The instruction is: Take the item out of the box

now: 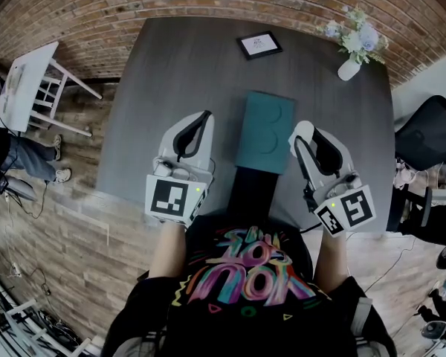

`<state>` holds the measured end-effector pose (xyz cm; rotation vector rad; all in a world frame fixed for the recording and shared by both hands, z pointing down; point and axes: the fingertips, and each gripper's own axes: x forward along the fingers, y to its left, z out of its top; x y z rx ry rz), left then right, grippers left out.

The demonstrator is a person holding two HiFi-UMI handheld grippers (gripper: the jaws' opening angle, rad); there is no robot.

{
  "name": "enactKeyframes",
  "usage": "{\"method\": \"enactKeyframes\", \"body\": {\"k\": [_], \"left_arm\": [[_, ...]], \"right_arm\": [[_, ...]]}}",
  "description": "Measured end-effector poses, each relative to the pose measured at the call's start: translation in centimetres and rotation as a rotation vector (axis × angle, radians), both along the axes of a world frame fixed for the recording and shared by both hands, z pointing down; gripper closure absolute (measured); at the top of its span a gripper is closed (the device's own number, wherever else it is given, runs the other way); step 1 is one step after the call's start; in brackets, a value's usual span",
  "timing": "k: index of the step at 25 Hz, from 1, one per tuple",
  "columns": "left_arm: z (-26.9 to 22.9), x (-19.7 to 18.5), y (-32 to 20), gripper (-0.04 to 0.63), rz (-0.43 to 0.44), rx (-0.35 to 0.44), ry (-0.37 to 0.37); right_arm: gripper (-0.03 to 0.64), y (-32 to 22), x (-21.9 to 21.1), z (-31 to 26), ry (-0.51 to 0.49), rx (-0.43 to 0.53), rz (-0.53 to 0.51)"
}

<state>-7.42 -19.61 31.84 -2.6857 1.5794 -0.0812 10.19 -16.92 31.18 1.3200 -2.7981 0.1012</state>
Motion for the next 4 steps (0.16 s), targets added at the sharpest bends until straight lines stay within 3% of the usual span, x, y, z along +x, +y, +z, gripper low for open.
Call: {"method": "enactKeyframes", "body": {"k": [4], "left_arm": [[-0.21,0.35,-0.27,0.595,0.025,0.016,-0.008]], "right_arm": [[0.491,-0.05,0.15,0.15,0.001,0.002,-0.003]]}}
